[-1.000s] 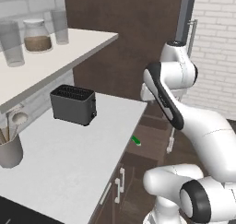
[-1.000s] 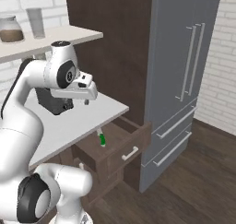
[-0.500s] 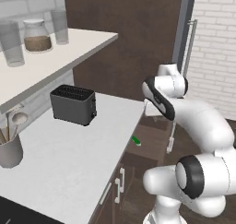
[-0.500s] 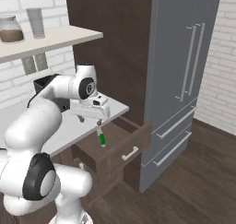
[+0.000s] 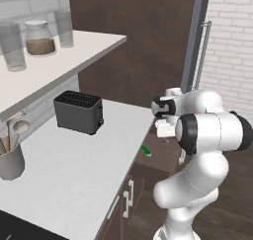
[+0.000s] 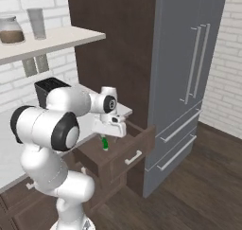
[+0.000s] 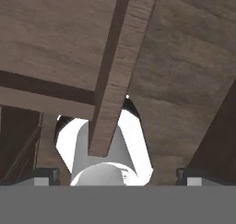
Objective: Pick up the knife from the drawer and place it on the cutting board. Then place the meat from the plate to the cutting board.
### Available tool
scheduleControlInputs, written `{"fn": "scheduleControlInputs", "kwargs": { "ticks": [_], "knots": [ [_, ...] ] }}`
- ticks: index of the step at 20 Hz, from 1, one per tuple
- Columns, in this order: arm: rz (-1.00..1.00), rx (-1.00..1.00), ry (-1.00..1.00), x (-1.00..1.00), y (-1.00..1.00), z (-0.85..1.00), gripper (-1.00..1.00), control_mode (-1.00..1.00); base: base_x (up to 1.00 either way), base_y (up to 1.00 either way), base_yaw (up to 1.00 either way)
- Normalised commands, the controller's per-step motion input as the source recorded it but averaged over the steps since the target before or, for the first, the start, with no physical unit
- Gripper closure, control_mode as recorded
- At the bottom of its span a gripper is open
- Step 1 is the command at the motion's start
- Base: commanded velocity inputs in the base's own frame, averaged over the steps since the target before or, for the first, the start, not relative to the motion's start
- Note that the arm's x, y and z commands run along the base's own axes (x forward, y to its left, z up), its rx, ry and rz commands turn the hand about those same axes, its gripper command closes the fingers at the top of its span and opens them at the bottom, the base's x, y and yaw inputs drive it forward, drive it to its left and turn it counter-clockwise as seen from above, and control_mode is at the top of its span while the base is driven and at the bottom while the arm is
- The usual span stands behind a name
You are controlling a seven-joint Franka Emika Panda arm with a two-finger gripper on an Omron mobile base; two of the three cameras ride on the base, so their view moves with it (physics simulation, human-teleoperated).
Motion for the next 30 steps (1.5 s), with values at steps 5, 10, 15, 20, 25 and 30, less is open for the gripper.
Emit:
{"fn": "scheduleControlInputs", "kwargs": {
  "ticks": [5, 10, 15, 20, 25, 30],
  "knots": [
    [-0.03, 0.00, 0.08, 0.32, 0.00, -0.79, -1.00, -1.00, 0.00, 0.00, 0.00],
    [0.00, 0.00, 0.04, 0.04, -0.03, -0.70, -1.00, -1.00, 0.00, 0.00, 0.00],
    [0.00, 0.00, 0.00, -0.01, -0.21, -0.65, -1.00, -1.00, 0.00, 0.00, 0.00],
    [0.00, 0.00, 0.00, -0.22, -0.52, -0.46, -1.00, -1.00, 0.00, 0.00, 0.00],
    [0.00, 0.00, 0.04, -0.61, -0.75, -0.26, -1.00, -1.00, 0.00, 0.00, 0.00],
    [0.00, 0.00, -0.01, -0.86, -0.97, -0.18, -1.00, -1.00, 0.00, 0.00, 0.00]
  ]
}}
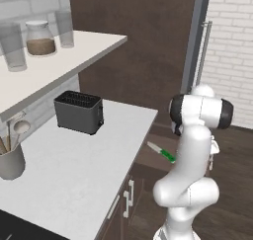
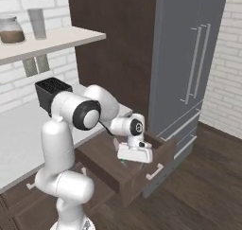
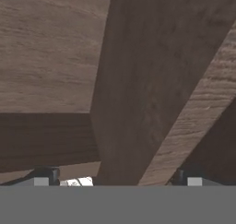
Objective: Pick up the knife from the drawer and place it on the cutting board. Then place the meat from the plate to the cutting board.
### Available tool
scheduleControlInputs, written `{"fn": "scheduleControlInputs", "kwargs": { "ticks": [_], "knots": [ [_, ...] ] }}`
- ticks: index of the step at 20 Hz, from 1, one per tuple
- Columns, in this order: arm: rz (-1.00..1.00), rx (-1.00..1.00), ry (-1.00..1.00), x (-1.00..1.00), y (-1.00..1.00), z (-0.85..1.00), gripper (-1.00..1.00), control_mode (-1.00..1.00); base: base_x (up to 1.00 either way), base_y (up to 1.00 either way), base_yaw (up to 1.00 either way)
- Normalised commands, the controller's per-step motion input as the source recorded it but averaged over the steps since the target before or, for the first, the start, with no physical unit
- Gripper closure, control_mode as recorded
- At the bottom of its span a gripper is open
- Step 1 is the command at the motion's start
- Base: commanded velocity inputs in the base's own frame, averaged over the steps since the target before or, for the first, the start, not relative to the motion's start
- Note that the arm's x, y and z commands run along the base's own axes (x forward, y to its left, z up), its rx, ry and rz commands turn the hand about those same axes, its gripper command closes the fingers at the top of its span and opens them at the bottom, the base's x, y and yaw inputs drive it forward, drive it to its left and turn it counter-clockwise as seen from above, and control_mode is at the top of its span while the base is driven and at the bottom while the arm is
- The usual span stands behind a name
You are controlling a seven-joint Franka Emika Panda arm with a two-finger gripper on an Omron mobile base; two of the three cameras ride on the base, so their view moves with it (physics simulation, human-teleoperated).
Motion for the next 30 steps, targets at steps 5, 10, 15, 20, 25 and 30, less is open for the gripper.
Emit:
{"fn": "scheduleControlInputs", "kwargs": {
  "ticks": [5, 10, 15, 20, 25, 30],
  "knots": [
    [0.03, 0.03, -0.26, -0.55, -0.43, 0.07, -1.00, -1.00, 0.00, 0.00, 0.00],
    [0.09, 0.02, -0.39, 0.24, 0.78, 0.62, -1.00, -1.00, 0.00, 0.00, 0.00],
    [0.04, 0.00, -0.29, 0.62, 0.92, 0.31, -1.00, -1.00, 0.00, 0.00, 0.00],
    [0.10, 0.00, -0.07, 0.30, -0.06, -0.60, -1.00, -1.00, 0.00, 0.00, 0.00],
    [0.12, 0.00, -0.04, 0.42, 0.00, -0.48, -1.00, -1.00, 0.00, 0.00, 0.00],
    [0.15, 0.00, -0.08, 0.39, -0.01, -0.22, -1.00, -1.00, 0.00, 0.00, 0.00]
  ]
}}
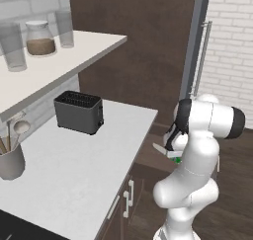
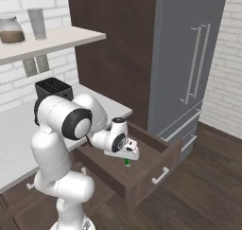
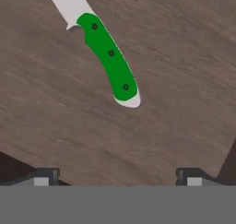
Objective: Pick up the knife from the drawer and place it on the cutting board. Then place the meat from the plate to the cutting board.
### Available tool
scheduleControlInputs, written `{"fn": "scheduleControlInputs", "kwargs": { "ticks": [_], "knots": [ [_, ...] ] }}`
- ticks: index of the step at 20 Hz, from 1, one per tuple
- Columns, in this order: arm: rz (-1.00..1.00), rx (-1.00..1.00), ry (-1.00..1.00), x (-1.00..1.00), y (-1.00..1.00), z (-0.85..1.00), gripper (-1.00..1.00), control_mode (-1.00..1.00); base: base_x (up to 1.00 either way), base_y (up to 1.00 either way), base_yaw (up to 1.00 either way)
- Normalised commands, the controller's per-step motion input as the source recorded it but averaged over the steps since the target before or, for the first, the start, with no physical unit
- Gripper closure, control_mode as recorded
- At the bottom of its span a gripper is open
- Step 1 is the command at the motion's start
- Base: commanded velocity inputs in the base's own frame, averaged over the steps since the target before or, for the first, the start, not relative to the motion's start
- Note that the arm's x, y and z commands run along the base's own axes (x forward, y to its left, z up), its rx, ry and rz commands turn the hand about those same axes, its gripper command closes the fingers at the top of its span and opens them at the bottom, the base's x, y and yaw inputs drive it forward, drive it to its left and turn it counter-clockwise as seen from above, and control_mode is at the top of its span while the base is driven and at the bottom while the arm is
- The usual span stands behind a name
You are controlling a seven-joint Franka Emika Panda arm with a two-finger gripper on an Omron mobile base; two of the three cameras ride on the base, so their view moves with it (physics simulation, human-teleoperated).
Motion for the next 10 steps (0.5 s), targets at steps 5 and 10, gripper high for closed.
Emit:
{"fn": "scheduleControlInputs", "kwargs": {
  "ticks": [5, 10],
  "knots": [
    [0.18, 0.01, -0.03, 0.41, -0.05, -0.43, -1.00, -1.00, 0.00, 0.00, 0.00],
    [0.18, 0.08, 0.00, 0.50, -0.28, -0.40, -1.00, -1.00, 0.00, 0.00, 0.00]
  ]
}}
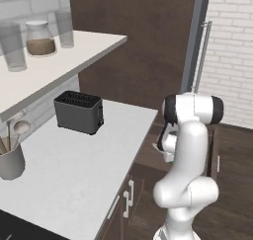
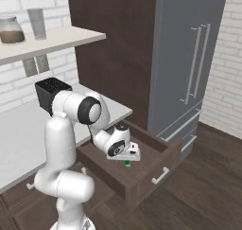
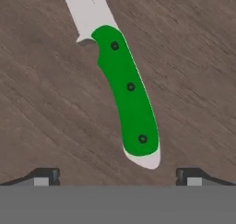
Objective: Pick up the knife from the drawer and place it on the cutting board. Then place the meat from the plate to the cutting board.
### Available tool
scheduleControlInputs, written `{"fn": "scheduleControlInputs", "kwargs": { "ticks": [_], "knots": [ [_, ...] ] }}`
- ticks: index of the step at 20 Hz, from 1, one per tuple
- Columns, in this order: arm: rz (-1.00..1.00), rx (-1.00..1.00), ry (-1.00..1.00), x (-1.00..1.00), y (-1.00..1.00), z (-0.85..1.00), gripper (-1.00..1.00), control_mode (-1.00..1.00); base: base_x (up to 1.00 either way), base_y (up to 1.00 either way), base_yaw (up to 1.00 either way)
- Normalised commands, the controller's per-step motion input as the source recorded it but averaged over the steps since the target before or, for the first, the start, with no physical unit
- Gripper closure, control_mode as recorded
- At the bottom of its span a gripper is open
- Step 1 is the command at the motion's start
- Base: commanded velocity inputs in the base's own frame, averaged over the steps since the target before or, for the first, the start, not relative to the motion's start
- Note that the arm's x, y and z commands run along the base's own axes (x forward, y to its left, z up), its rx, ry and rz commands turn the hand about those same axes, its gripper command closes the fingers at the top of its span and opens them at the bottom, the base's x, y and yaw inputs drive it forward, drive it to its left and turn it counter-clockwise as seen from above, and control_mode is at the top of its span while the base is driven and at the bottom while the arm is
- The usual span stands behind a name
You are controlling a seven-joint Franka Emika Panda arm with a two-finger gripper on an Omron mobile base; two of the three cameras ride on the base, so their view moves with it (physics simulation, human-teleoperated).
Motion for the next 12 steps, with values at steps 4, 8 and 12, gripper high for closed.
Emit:
{"fn": "scheduleControlInputs", "kwargs": {
  "ticks": [4, 8, 12],
  "knots": [
    [0.14, 0.11, 0.00, 0.46, -0.34, -0.16, -1.00, -1.00, 0.00, 0.00, 0.00],
    [0.06, 0.06, 0.00, 0.51, -0.11, -0.22, -1.00, -1.00, 0.00, 0.00, 0.00],
    [0.00, 0.01, 0.00, 0.43, 0.00, -0.24, -1.00, -1.00, 0.00, 0.00, 0.00]
  ]
}}
